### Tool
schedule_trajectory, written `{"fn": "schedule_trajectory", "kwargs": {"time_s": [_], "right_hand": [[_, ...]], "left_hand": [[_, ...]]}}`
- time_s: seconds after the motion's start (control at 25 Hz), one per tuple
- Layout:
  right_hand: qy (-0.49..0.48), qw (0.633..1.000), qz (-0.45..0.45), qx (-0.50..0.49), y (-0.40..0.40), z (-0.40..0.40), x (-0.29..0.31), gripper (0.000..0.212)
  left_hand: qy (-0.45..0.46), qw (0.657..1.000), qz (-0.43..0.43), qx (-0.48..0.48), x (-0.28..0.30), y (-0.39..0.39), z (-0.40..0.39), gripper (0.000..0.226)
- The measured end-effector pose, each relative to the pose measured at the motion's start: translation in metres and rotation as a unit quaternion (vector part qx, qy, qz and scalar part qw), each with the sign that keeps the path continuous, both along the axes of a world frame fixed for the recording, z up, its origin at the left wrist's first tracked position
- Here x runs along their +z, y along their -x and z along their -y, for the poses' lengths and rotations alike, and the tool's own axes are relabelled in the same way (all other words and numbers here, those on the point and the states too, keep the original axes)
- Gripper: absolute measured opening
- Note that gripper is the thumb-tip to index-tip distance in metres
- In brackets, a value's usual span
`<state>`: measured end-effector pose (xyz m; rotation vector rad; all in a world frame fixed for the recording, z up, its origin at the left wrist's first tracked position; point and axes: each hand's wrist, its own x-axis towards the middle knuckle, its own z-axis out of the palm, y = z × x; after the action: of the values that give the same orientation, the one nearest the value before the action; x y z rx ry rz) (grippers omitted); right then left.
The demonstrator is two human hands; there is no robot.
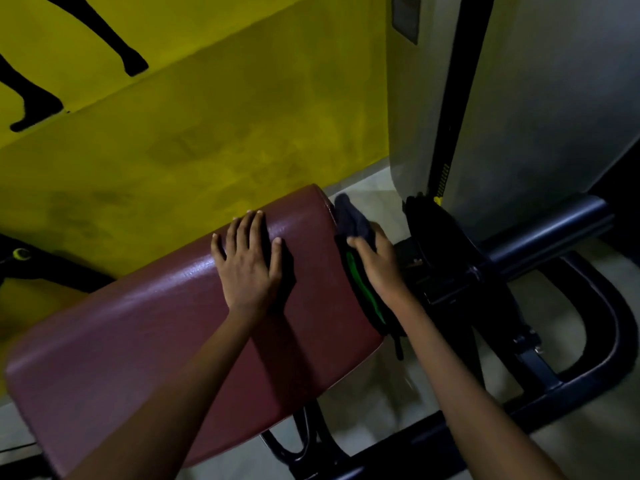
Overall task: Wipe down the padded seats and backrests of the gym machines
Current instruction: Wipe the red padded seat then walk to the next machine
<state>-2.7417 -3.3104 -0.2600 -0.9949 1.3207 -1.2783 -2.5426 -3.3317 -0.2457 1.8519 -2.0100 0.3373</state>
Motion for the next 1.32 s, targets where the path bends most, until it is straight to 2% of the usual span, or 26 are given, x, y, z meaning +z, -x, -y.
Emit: {"fn": "schedule_trajectory", "kwargs": {"time_s": [0.2,0.36,0.44,0.6,0.68,0.84,0.96,1.16,1.32], "right_hand": [[-0.037,0.999,-0.032,-0.012,0.009,-0.050,-0.034,0.022],[0.003,1.000,-0.009,-0.002,0.001,0.006,-0.004,0.011],[-0.021,1.000,0.004,0.017,0.001,0.049,0.011,0.006],[-0.134,0.985,0.021,0.104,0.005,0.106,0.013,0.036],[-0.146,0.982,0.025,0.114,0.005,0.108,0.015,0.032],[-0.055,0.995,0.044,0.065,0.003,0.078,0.019,0.013],[0.001,0.999,0.039,0.033,0.003,0.029,-0.002,0.027],[-0.036,0.999,0.017,-0.016,0.006,-0.052,-0.047,0.028],[-0.037,0.999,-0.005,-0.013,0.005,-0.025,-0.032,0.028]], "left_hand": [[-0.001,1.000,0.013,0.009,-0.001,0.002,0.001,0.056],[0.003,1.000,0.021,0.016,-0.002,0.004,-0.001,0.056],[0.006,1.000,0.026,0.017,-0.002,0.004,-0.001,0.056],[0.007,1.000,0.014,0.019,0.000,0.007,0.000,0.056],[0.006,1.000,0.006,0.020,0.001,0.008,0.000,0.056],[0.011,1.000,0.009,0.017,0.003,0.007,0.001,0.055],[0.008,1.000,0.004,0.015,0.003,0.008,0.000,0.054],[0.012,1.000,0.004,0.011,0.000,0.005,0.002,0.054],[0.014,1.000,-0.003,0.003,-0.001,0.007,0.003,0.055]]}}
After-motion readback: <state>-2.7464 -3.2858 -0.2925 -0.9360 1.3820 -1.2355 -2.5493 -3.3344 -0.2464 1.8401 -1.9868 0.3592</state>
